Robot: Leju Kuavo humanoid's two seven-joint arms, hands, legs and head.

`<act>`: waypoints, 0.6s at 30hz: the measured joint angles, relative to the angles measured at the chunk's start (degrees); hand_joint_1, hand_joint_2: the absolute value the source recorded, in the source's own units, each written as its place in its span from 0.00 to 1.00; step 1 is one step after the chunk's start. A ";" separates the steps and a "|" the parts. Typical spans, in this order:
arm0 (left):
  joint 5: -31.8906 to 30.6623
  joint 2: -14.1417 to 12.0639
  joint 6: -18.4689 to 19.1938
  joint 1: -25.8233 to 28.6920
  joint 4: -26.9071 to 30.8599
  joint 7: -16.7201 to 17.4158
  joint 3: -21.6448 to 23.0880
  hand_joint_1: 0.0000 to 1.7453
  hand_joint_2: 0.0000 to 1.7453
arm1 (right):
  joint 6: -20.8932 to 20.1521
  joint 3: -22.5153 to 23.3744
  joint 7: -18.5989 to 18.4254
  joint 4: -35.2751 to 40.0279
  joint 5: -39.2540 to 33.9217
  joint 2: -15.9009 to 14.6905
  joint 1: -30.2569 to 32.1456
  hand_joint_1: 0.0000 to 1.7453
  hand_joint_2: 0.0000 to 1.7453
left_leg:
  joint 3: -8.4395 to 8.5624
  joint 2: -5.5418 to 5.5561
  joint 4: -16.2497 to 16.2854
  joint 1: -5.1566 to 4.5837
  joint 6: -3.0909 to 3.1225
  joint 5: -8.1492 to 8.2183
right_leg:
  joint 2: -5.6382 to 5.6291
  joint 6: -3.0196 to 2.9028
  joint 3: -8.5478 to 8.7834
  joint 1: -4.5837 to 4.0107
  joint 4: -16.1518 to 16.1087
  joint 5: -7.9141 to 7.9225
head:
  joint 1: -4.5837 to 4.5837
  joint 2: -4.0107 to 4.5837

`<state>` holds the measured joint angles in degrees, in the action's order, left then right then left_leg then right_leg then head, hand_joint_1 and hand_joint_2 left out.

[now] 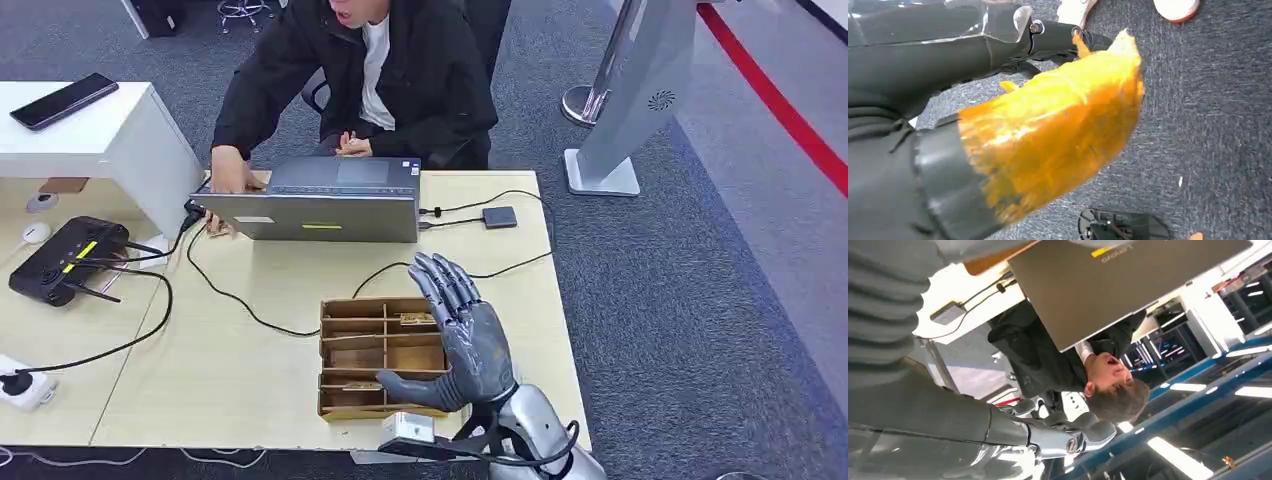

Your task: Pass the card to the sensor for recognition and then transmit it.

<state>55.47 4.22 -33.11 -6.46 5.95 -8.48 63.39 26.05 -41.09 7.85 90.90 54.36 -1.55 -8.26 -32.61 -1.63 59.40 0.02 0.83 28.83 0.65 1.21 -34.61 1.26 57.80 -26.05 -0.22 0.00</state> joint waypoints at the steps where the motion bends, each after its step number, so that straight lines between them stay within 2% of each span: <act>1: 0.02 0.04 0.07 -0.01 0.11 0.00 0.00 0.00 0.00 | -0.15 -0.02 0.00 -0.04 0.13 0.00 -0.01 0.00 1.00 | 0.00 0.00 0.00 0.00 0.00 0.00 | 0.00 -0.01 0.00 0.00 0.00 0.00 | 0.00 0.00; 18: 0.15 0.39 0.59 -0.08 0.24 0.13 0.96 0.00 0.00 | -2.56 -1.33 -4.55 -2.21 6.82 0.02 -1.01 0.00 1.00 | 0.00 -0.01 0.00 0.03 0.00 0.00 | -0.01 -0.01 0.00 0.00 0.00 0.00 | 0.00 0.00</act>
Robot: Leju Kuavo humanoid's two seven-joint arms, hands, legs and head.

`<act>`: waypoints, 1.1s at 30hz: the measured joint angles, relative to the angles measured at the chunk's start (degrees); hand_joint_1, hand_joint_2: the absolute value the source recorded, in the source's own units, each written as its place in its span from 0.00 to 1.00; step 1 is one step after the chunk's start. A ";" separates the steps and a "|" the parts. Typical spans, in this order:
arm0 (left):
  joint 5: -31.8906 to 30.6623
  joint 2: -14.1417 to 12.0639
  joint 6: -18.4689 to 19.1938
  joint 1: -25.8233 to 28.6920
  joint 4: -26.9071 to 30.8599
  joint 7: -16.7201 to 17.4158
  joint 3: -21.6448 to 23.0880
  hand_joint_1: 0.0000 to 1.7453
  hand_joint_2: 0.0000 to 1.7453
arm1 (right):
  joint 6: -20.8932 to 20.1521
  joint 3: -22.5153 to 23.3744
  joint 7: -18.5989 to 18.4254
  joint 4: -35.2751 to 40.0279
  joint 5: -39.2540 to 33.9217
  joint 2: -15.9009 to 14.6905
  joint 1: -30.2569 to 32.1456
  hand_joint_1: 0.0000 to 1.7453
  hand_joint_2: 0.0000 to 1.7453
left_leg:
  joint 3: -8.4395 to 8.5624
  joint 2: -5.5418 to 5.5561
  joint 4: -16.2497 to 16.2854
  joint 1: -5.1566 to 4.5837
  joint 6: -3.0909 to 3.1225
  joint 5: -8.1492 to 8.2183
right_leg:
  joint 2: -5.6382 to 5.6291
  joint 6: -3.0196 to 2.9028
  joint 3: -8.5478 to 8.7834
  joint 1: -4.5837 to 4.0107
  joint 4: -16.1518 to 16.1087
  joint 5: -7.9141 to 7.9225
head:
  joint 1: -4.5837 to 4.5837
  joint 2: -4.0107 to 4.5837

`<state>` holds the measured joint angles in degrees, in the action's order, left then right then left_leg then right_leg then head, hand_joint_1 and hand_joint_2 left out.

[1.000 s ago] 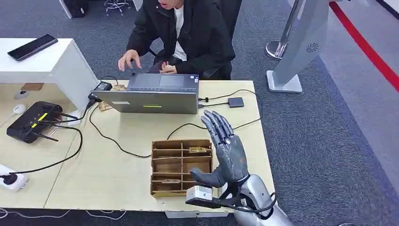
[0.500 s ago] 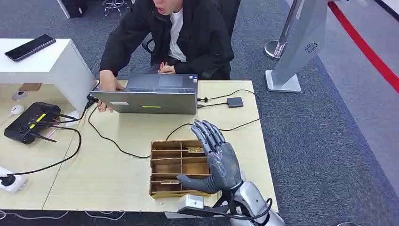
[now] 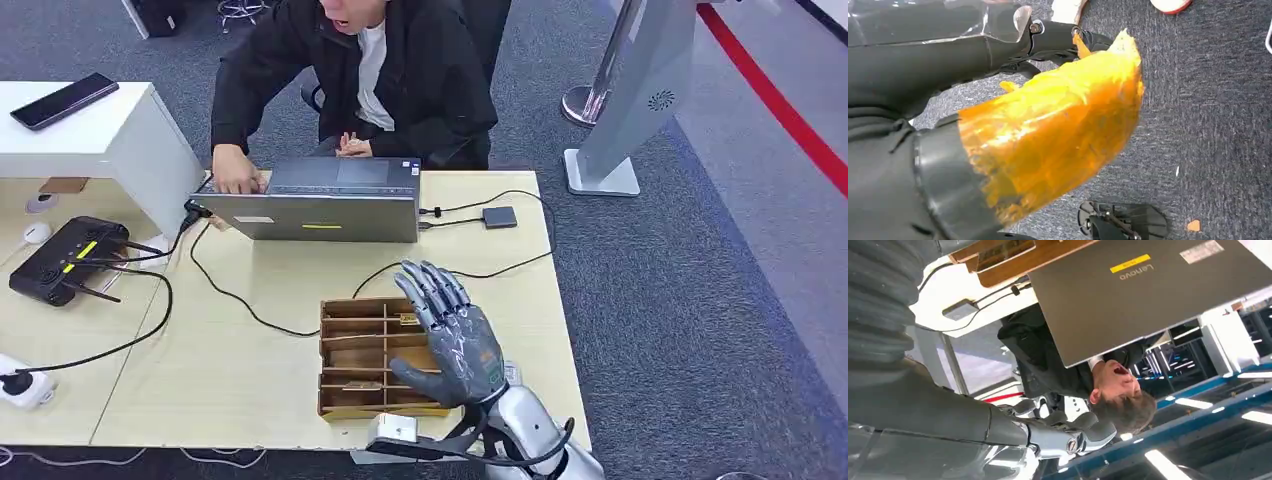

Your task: Pass the card to the sensor for recognition and then transmit it.

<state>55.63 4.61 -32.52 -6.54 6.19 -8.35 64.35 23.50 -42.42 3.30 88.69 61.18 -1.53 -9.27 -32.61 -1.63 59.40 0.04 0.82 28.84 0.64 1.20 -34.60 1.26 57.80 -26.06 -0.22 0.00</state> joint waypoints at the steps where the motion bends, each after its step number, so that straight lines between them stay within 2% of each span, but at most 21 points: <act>1: 0.00 0.00 0.04 0.00 0.00 0.02 0.02 0.00 0.00 | -0.07 -0.07 -0.28 -0.22 0.26 0.00 -0.08 0.00 1.00 | 0.00 0.00 0.00 0.00 0.00 0.00 | 0.00 0.00 0.00 0.00 0.00 0.00 | 0.00 0.00; 33: -0.70 0.24 0.81 -0.97 0.00 1.22 2.34 0.00 0.00 | -6.12 -2.21 -4.96 -7.54 4.37 0.87 -5.68 0.00 1.00 | 0.00 0.00 0.00 0.00 0.00 0.00 | 0.00 0.00 0.00 0.00 0.00 0.00 | 0.00 0.00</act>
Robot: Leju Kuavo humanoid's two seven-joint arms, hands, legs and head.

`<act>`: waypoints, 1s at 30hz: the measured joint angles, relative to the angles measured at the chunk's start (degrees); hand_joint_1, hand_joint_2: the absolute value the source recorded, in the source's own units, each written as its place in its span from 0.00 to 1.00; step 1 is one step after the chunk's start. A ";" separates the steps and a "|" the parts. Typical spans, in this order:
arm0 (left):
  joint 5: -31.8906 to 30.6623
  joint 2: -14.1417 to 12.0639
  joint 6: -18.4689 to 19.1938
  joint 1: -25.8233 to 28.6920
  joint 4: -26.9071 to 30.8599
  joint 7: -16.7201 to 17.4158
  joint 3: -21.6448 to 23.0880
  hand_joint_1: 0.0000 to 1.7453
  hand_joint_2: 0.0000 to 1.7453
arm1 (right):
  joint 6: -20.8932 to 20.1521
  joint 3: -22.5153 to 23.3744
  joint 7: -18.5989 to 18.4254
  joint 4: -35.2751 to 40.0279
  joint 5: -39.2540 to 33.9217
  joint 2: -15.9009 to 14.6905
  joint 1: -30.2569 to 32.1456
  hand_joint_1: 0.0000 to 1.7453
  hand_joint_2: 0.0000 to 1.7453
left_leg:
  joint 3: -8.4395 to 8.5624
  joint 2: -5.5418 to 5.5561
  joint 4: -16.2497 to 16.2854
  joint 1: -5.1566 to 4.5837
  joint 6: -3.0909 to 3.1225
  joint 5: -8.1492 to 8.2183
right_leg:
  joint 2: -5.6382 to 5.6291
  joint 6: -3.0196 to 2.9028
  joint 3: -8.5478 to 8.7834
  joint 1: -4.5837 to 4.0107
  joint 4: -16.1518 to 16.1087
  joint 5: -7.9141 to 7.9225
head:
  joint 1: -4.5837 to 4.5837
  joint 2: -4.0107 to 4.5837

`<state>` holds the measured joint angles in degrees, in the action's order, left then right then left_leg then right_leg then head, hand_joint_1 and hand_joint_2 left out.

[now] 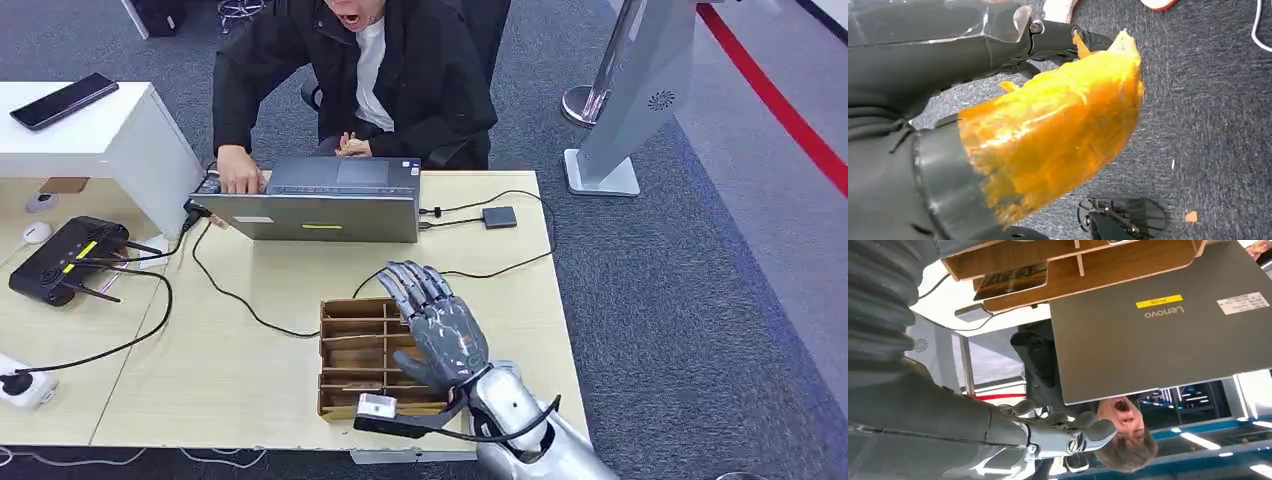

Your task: Pass the card to the sensor for recognition and then transmit it.

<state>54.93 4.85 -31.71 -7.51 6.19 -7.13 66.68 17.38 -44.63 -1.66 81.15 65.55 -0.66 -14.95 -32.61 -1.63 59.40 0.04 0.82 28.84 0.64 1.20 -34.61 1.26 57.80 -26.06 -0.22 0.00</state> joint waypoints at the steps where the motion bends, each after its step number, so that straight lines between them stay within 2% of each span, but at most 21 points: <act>1: 0.00 0.00 0.00 0.00 0.00 0.00 0.09 0.00 0.00 | -0.02 -0.04 -0.09 -0.22 0.00 0.04 -0.08 0.00 1.00 | 0.00 0.00 0.00 0.00 0.00 0.00 | 0.00 0.00 0.00 0.00 0.00 0.00 | 0.00 0.00; 21: 0.11 0.00 0.33 -0.02 0.00 0.11 0.90 0.00 0.00 | -0.72 -0.17 -1.35 -1.79 0.07 0.07 -0.41 0.01 1.00 | 0.00 0.00 0.00 0.00 0.00 0.00 | 0.00 0.00 0.00 0.00 0.00 0.00 | 0.00 0.00; 30: 0.11 0.00 0.35 -0.07 0.00 0.17 1.03 0.00 0.00 | -0.90 -0.13 -1.55 -2.18 0.07 0.07 -0.58 0.11 1.00 | 0.00 0.00 0.00 0.00 0.00 0.00 | 0.00 0.00 0.00 0.00 0.00 0.00 | 0.00 0.00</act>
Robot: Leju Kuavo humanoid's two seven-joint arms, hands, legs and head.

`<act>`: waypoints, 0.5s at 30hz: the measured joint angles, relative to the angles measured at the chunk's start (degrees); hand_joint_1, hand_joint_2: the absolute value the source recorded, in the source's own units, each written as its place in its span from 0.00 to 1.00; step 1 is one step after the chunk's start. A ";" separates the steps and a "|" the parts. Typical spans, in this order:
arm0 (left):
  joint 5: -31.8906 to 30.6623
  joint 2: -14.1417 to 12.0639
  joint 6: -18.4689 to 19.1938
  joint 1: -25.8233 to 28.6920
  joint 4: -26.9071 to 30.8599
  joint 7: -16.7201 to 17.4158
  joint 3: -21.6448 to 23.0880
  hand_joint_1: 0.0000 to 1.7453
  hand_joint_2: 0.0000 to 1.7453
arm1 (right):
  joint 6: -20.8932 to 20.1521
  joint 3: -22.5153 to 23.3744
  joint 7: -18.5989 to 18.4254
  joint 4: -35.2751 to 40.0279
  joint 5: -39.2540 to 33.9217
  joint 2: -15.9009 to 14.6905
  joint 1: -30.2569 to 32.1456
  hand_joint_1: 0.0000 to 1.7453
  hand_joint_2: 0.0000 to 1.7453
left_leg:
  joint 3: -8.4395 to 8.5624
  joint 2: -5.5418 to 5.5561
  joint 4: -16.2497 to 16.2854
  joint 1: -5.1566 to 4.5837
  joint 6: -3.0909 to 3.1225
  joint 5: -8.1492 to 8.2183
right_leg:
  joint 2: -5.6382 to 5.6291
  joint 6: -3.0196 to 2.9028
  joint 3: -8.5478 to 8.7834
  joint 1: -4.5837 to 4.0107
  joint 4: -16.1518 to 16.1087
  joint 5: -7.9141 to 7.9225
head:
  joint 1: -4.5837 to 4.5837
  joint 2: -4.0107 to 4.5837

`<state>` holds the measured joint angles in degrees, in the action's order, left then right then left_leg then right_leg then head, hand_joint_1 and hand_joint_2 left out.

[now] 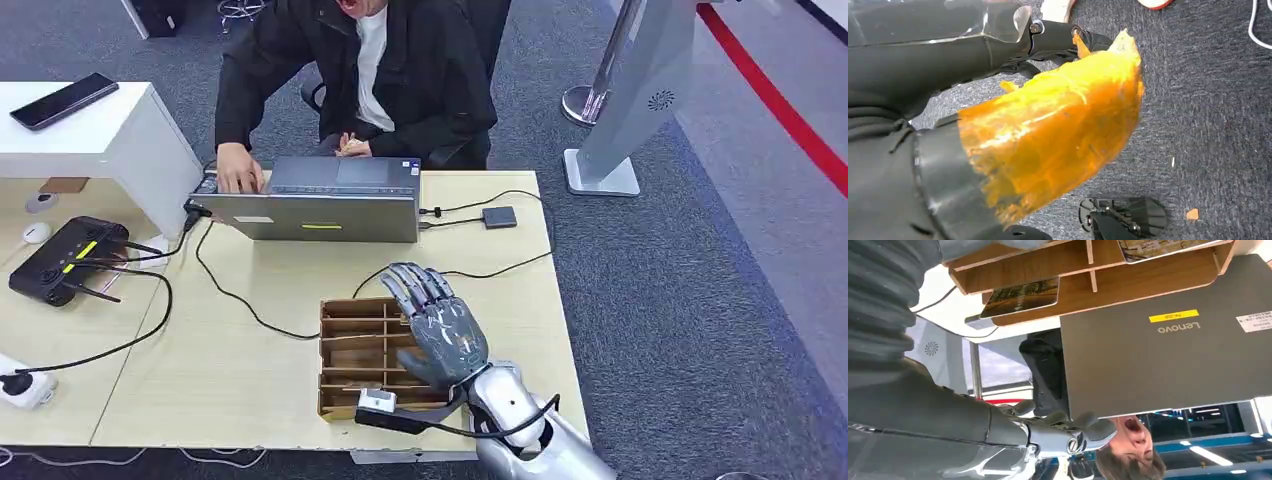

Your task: Pass the card to the sensor for recognition and then transmit it.

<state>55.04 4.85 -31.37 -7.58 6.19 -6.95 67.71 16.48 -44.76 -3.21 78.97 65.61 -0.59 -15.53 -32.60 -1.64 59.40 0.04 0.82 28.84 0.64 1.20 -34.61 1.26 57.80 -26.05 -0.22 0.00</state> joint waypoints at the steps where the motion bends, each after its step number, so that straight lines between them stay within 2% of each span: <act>1: 0.00 0.00 0.00 0.00 0.00 0.00 0.02 0.00 0.00 | 0.00 0.02 0.00 -0.02 0.00 0.00 -0.04 0.14 1.00 | 0.00 0.00 0.00 0.00 0.00 0.00 | 0.00 0.00 0.00 0.00 0.00 0.00 | 0.00 0.00; 9: 0.00 0.00 0.00 -0.13 0.00 0.09 0.61 0.00 0.00 | -0.11 0.17 -0.17 -0.44 0.00 0.00 -0.15 0.14 1.00 | 0.00 0.00 0.00 0.00 0.00 0.00 | 0.00 0.00 0.00 0.00 0.00 0.00 | 0.00 0.00; 15: 0.00 0.00 0.05 -0.35 0.00 0.18 0.87 0.00 0.00 | -0.28 0.42 -0.18 -0.85 0.00 0.00 -0.41 0.21 1.00 | 0.00 0.00 0.00 0.00 0.00 0.00 | 0.00 0.00 0.00 0.00 0.00 0.00 | 0.00 0.00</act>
<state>55.04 4.85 -31.32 -7.93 6.19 -6.78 68.59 16.20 -44.35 -3.39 78.12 65.61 -0.59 -15.94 -32.60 -1.64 59.40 0.05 0.82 28.84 0.64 1.20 -34.60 1.26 57.80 -26.05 -0.22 0.00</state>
